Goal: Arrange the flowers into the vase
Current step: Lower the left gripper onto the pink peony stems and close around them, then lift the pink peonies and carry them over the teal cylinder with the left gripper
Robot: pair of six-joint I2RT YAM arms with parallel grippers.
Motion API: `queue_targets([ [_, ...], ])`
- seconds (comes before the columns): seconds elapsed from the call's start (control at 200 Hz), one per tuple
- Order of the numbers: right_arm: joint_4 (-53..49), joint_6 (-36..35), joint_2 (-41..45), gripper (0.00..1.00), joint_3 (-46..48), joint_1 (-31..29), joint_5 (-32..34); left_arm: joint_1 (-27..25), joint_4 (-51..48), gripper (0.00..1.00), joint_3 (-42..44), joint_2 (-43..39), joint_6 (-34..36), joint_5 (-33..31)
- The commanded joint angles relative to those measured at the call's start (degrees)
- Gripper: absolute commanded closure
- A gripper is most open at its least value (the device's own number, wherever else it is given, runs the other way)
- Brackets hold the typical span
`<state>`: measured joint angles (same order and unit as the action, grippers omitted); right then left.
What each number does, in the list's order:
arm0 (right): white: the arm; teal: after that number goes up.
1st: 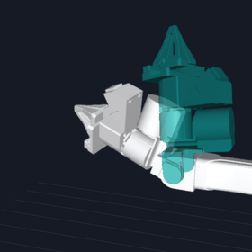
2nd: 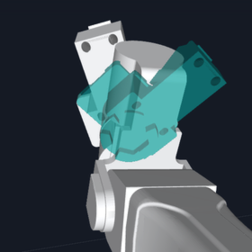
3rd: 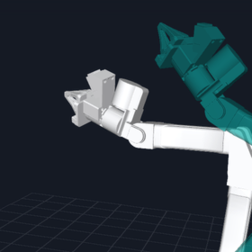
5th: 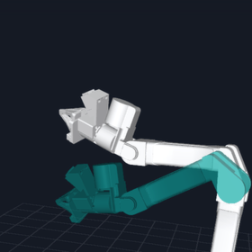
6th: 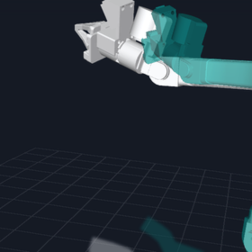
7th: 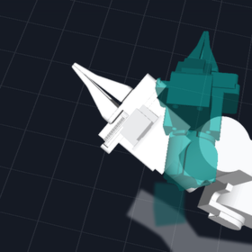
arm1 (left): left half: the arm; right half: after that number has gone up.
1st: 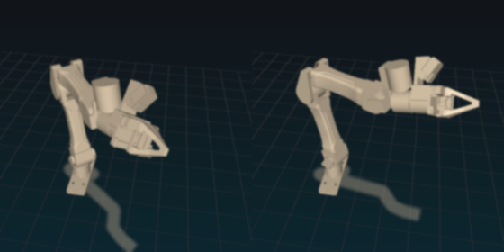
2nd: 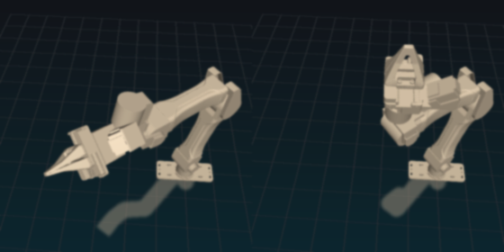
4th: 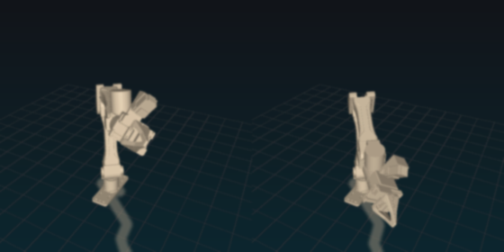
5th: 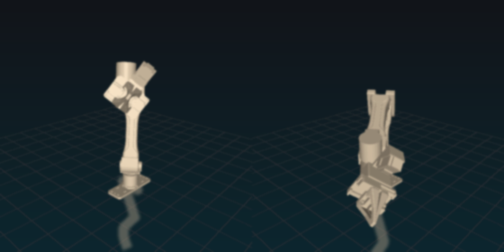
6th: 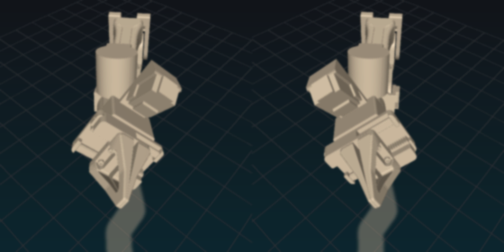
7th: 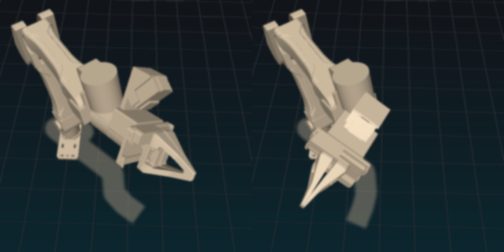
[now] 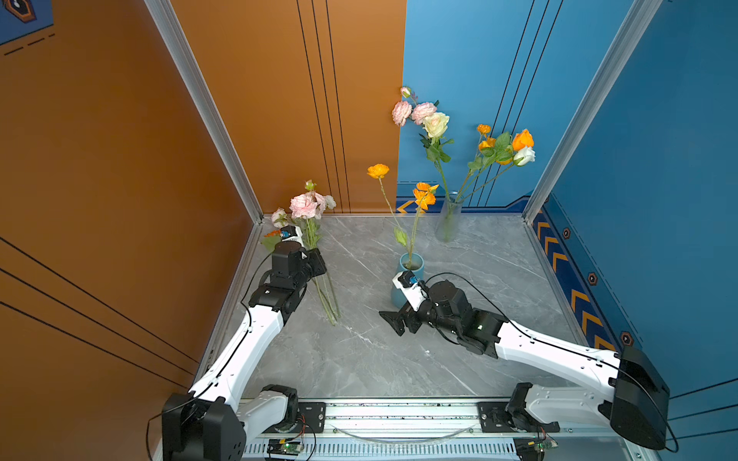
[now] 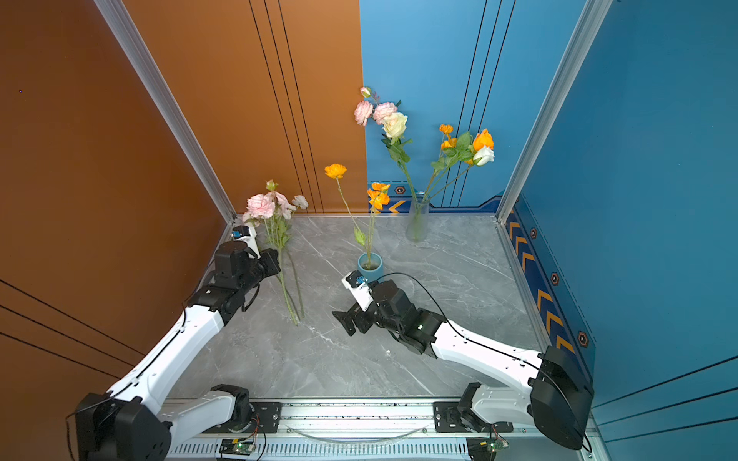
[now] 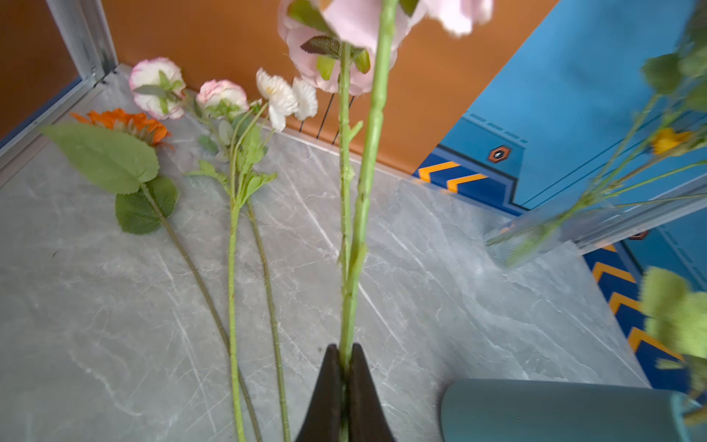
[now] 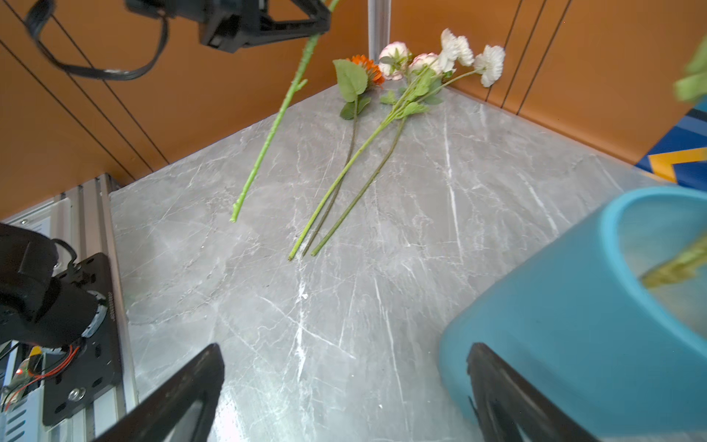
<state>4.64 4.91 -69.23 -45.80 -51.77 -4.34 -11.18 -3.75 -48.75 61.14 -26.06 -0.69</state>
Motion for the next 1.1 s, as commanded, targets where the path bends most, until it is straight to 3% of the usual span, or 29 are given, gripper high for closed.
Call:
queue_targets([
  [0.0, -3.04, -0.40, 4.29, 0.00, -0.93, 2.21, -0.64, -3.65, 10.72, 1.00, 2.20, -5.02, 3.97, 0.78],
  [0.12, -4.53, -0.69, 7.32, 0.00, 0.32, 4.82, -0.25, -9.42, 18.13, 1.00, 2.34, -8.27, 9.16, 0.11],
  [0.37, -6.89, -1.07, 12.94, 0.00, 2.55, 9.65, 0.12, -19.82, 36.99, 1.00, 0.89, -8.11, 20.39, 5.58],
  [0.736, -8.30, -0.18, 17.70, 0.00, 4.74, 17.35, -2.86, -23.05, 49.52, 1.00, -11.82, 10.89, 21.62, 17.71],
  [1.096, -8.73, 0.81, 19.07, 0.00, 5.51, 21.26, -6.11, -24.65, 51.32, 1.00, -21.17, 24.42, 19.90, 26.97],
])
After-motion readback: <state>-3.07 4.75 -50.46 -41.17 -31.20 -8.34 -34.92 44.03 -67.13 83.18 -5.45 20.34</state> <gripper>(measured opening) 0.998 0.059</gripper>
